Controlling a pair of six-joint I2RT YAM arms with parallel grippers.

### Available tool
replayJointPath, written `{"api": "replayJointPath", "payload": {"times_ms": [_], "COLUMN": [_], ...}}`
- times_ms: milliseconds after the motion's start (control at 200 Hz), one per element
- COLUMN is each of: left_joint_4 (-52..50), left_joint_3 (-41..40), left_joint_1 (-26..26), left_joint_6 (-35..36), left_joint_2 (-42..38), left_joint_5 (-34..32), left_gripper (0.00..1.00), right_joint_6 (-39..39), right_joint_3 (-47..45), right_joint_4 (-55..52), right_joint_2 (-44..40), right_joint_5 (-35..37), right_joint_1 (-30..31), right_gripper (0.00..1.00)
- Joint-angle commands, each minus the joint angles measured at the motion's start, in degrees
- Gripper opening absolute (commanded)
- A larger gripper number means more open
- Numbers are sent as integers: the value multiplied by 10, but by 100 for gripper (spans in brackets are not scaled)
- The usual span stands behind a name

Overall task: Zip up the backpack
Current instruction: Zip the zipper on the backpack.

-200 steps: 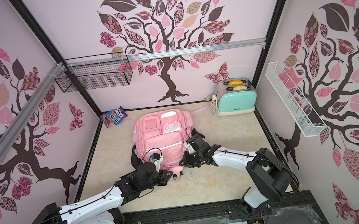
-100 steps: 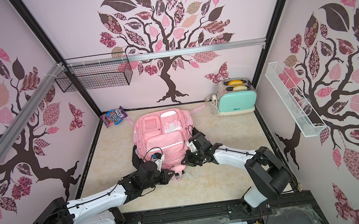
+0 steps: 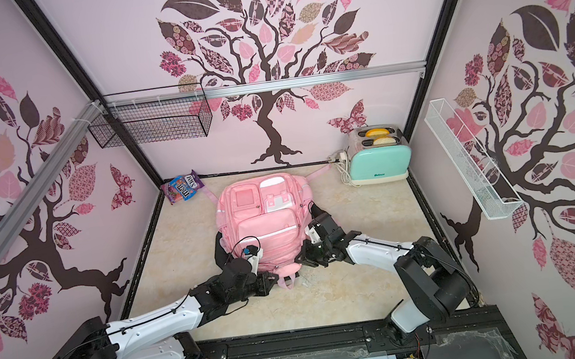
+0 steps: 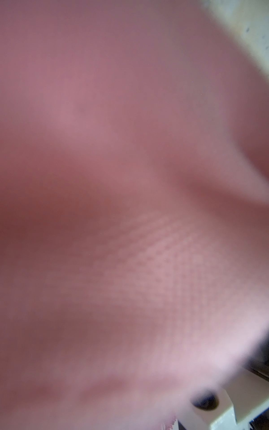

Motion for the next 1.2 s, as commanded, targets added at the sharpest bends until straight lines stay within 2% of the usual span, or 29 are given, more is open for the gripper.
{"api": "replayJointPath", "payload": {"times_ms": [0, 40, 65, 165, 180, 205, 280, 475, 780, 900, 980, 1020, 1070, 1110, 1165, 1195], "left_joint_4": [-40, -34, -29, -17, -16, -13, -2, 19, 12, 7, 3, 0, -2, -4, -6, -6], "left_joint_3": [-7, -8, -9, -10, -10, -10, -13, -16, -9, -10, -11, -11, -10, -10, -8, -6], "left_joint_1": [8, 9, 9, 7, 6, 5, 2, -3, -5, -4, -4, -5, -5, -4, -5, -4], "left_joint_6": [0, -2, -3, -8, -8, -9, -11, -19, -16, -16, -14, -14, -12, -12, -11, -11], "left_joint_2": [12, 16, 19, 32, 34, 38, 47, 62, 61, 53, 48, 45, 43, 43, 44, 44], "left_joint_5": [-31, -29, -27, -23, -23, -23, -21, -17, -17, -17, -18, -19, -21, -21, -21, -21], "left_gripper": [0, 0, 0, 0, 0, 0, 0, 0, 0, 0, 0, 0, 0, 0, 0, 0], "right_joint_6": [0, 6, 11, 40, 47, 59, 99, 196, 273, 281, 274, 268, 257, 246, 229, 219], "right_joint_3": [8, 5, 4, -5, -10, -18, -43, -105, -129, -126, -122, -122, -117, -113, -105, -101], "right_joint_4": [-2, 4, 6, -8, -6, 1, 30, 135, 303, 325, 327, 326, 313, 302, 278, 265], "right_joint_2": [5, 7, 8, -1, -4, -10, -22, -33, 15, 28, 31, 30, 27, 23, 15, 10], "right_joint_5": [13, 5, 0, 18, 21, 23, 25, 24, 32, 38, 38, 38, 37, 37, 38, 39], "right_joint_1": [-14, -14, -13, -14, -14, -14, -11, 5, 73, 82, 83, 82, 82, 82, 82, 82], "right_gripper": [0, 0, 4, 36, 46, 56, 67, 72, 72, 71, 64, 54, 31, 17, 4, 0]}}
